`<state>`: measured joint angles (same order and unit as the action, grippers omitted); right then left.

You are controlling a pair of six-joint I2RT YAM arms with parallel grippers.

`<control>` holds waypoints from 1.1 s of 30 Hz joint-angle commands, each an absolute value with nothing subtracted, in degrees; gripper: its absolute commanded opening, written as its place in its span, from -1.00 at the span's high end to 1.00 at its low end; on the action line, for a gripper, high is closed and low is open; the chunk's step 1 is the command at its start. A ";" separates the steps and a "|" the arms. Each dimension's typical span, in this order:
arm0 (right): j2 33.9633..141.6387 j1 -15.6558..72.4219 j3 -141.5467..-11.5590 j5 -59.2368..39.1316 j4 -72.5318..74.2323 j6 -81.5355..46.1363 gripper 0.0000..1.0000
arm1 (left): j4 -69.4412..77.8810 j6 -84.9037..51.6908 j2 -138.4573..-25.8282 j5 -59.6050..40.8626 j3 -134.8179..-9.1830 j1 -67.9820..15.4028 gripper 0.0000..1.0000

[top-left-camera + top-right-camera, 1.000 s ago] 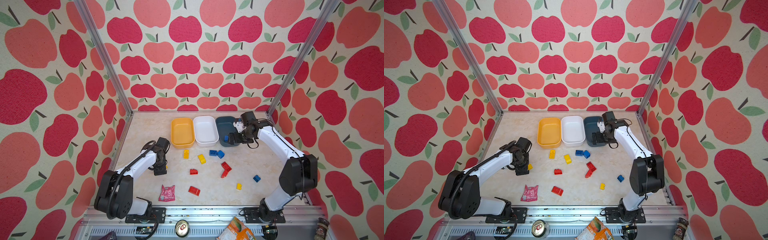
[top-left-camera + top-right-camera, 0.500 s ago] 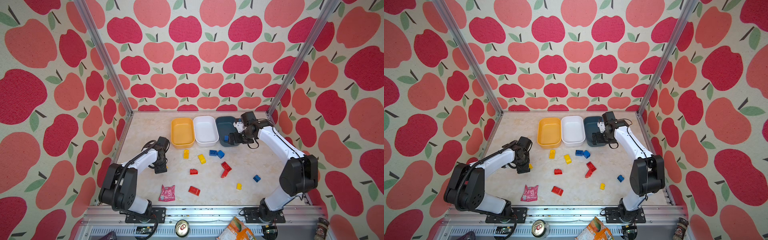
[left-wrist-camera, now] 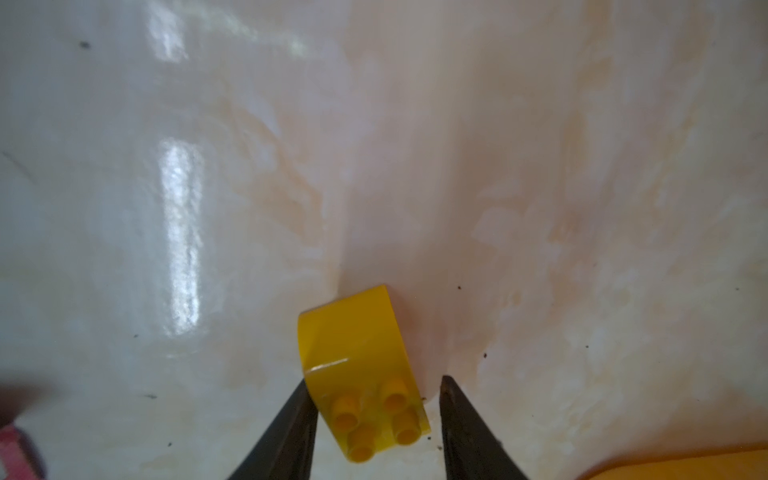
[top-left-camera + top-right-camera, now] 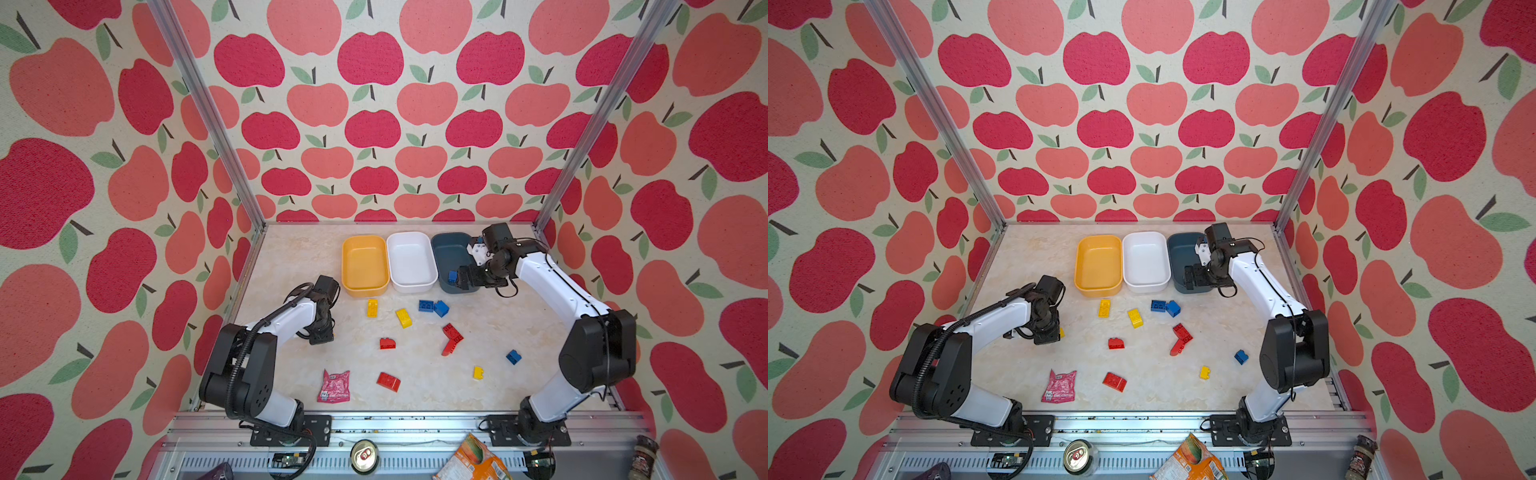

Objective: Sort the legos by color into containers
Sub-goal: 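Lower the left gripper onto the curved yellow brick and grasp it, then carry the yellow brick into the yellow bin and open the left gripper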

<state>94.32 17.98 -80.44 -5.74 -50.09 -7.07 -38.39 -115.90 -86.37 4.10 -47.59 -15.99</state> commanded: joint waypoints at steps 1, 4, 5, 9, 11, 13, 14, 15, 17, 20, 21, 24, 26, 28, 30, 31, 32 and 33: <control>92.83 17.49 -79.68 -6.77 -51.48 -6.33 -0.99 | -39.79 -115.41 -86.61 4.06 -47.02 -15.74 0.17; 92.64 17.40 -79.54 -6.77 -51.42 -6.32 -0.99 | -39.90 -114.96 -86.44 3.96 -47.20 -15.88 0.30; 92.51 17.31 -79.50 -6.79 -51.44 -6.33 -0.99 | -39.98 -114.80 -86.35 3.96 -47.28 -15.82 0.34; 92.11 17.14 -79.37 -6.88 -51.42 -6.35 -0.99 | -40.03 -113.46 -85.60 4.30 -47.28 -15.69 0.49; 91.78 17.03 -79.33 -6.99 -51.47 -6.37 -0.99 | -40.25 -111.81 -85.42 4.22 -47.58 -15.34 0.52; 91.63 16.96 -79.28 -7.09 -51.55 -6.33 -0.99 | -41.16 -109.13 -85.20 4.46 -48.43 -14.98 0.58; 91.48 16.96 -79.28 -7.06 -51.51 -6.33 -0.99 | -41.54 -107.62 -85.04 4.70 -48.96 -14.79 0.59; 91.32 16.88 -79.23 -7.03 -51.68 -6.33 -0.99 | -41.93 -105.48 -84.84 4.99 -49.55 -14.63 0.61; 91.07 16.81 -79.02 -7.17 -51.60 -6.37 -0.99 | -42.79 -101.12 -84.80 5.23 -50.97 -14.10 0.66; 90.76 16.79 -78.80 -7.27 -51.52 -6.48 -0.99 | -44.34 -93.46 -85.10 4.83 -53.66 -13.06 0.71; 90.66 16.79 -78.66 -7.36 -51.57 -6.50 -0.99 | -44.98 -90.79 -85.22 4.88 -54.64 -12.85 0.72; 90.37 16.79 -78.54 -7.33 -51.61 -6.48 -0.99 | -46.08 -84.10 -84.99 5.40 -56.87 -12.53 0.75; 90.19 16.70 -78.41 -7.33 -51.59 -6.50 -0.99 | -46.63 -80.25 -84.52 5.88 -58.11 -12.32 0.78; 89.94 16.70 -78.33 -7.35 -51.75 -6.50 -0.99 | -47.16 -76.16 -84.29 6.06 -59.62 -12.26 0.79; 89.74 16.63 -78.31 -7.31 -51.68 -6.50 -0.99 | -47.82 -71.36 -84.76 6.37 -61.96 -12.22 0.79; 89.67 16.61 -78.26 -7.40 -51.68 -6.50 -0.99 | -48.42 -69.45 -85.02 6.64 -63.19 -12.27 0.79; 89.65 16.61 -78.22 -7.44 -51.69 -6.50 -0.99 | -48.77 -66.91 -85.31 7.00 -64.40 -12.30 0.79; 89.61 16.61 -78.16 -7.48 -51.68 -6.59 -0.99 | -49.01 -64.46 -85.51 7.29 -65.65 -12.39 0.79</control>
